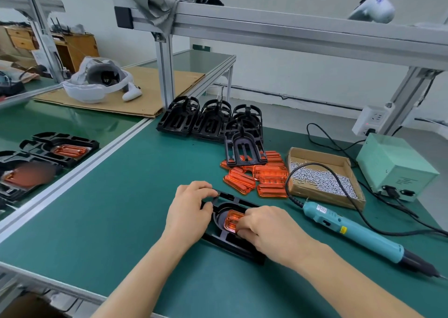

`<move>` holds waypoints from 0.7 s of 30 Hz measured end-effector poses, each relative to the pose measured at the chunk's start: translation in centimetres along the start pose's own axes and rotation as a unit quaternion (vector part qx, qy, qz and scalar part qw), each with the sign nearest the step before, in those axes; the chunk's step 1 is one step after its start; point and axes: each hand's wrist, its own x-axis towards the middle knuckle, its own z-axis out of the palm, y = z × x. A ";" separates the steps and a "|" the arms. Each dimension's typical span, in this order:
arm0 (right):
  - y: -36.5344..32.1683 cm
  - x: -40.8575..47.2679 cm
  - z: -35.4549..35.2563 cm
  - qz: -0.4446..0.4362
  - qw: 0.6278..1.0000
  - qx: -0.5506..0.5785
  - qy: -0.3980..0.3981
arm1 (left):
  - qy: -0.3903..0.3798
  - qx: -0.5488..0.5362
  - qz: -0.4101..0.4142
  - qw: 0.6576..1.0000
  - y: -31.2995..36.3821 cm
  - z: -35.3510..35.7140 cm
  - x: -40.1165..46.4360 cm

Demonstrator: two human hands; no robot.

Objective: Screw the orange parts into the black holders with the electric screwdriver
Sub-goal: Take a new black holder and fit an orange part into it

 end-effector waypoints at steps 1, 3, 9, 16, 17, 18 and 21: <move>0.1 0.0 0.1 0.001 1.000 0.013 0.003 | 0.002 0.002 -0.002 1.000 -0.1 0.0 0.0; 0.5 -0.2 0.4 0.007 0.999 0.047 0.019 | 0.007 0.011 -0.008 1.000 -0.2 0.1 0.0; 1.0 -0.2 1.3 -0.006 0.992 0.106 0.070 | 0.027 0.031 -0.032 0.999 -0.4 0.4 -0.3; 3.5 -1.8 -0.4 0.072 0.969 0.198 0.132 | 0.043 0.040 -0.061 0.996 -0.7 0.0 -0.6; 4.2 -2.4 -0.5 0.100 0.968 0.185 0.140 | 0.044 0.041 -0.062 0.996 -0.7 -0.1 -0.6; 5.0 -3.0 -0.5 0.129 0.969 0.162 0.137 | 0.045 0.042 -0.061 0.996 -0.8 -0.2 -0.7; 7.5 -5.3 -0.5 0.235 0.963 0.096 0.086 | 0.034 0.041 -0.049 0.997 -0.7 -0.5 -0.6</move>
